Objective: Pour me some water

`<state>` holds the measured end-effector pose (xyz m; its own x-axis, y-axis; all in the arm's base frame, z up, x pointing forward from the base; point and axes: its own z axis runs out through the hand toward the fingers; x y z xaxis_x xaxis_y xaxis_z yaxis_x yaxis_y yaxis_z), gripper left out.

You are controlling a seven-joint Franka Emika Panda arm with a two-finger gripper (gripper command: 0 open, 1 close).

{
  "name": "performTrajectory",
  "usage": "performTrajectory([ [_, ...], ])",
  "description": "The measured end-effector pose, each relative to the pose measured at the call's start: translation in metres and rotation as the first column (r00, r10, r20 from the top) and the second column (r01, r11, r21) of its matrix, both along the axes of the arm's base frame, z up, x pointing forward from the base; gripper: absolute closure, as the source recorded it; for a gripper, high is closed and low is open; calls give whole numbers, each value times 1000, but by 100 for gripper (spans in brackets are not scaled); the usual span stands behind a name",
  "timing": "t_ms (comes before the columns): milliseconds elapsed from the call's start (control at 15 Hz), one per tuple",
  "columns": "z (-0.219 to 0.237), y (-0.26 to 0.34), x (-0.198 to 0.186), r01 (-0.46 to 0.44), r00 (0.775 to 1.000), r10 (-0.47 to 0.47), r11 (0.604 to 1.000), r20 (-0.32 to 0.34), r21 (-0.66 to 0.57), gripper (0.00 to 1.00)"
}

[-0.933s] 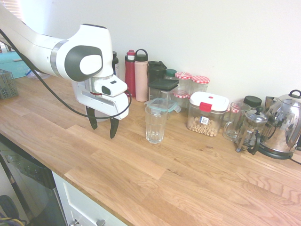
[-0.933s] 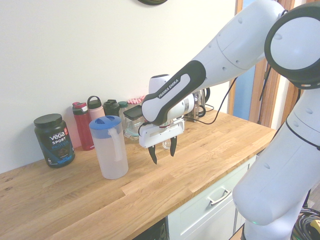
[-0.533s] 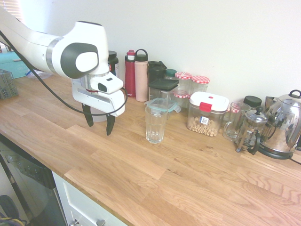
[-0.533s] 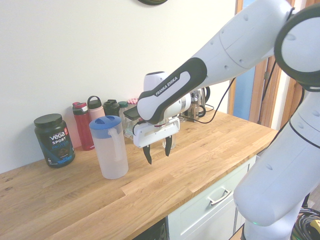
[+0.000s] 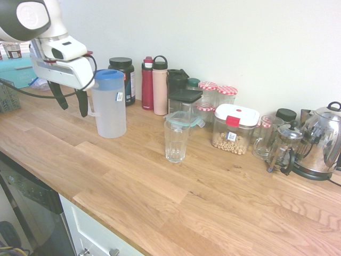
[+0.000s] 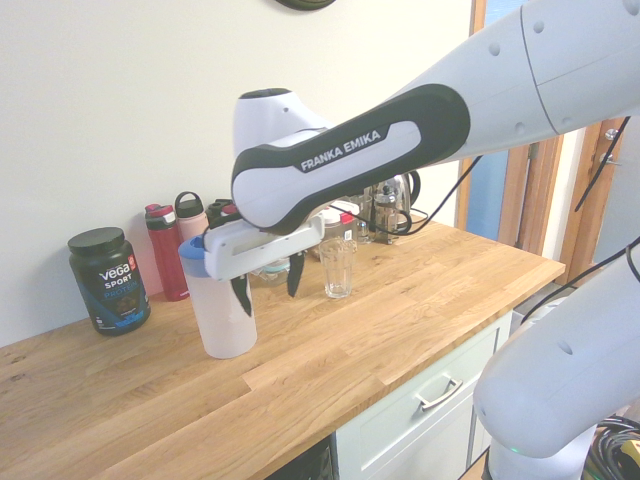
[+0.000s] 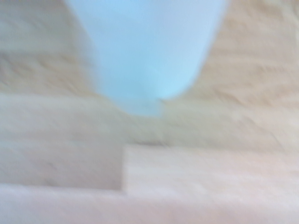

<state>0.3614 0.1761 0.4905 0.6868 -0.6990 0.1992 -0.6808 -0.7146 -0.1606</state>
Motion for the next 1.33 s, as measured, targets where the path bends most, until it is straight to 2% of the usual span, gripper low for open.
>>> performTrajectory([
  [200,-2,24,21,26,997,-24,999,70,-25,0],
  [400,-10,27,59,39,995,-36,999,91,-33,0],
  [467,-13,28,69,37,995,-33,999,92,-36,100],
  [733,-16,28,86,41,996,-39,999,80,-27,100],
  [1333,-13,25,83,50,997,-49,999,63,-21,100],
])
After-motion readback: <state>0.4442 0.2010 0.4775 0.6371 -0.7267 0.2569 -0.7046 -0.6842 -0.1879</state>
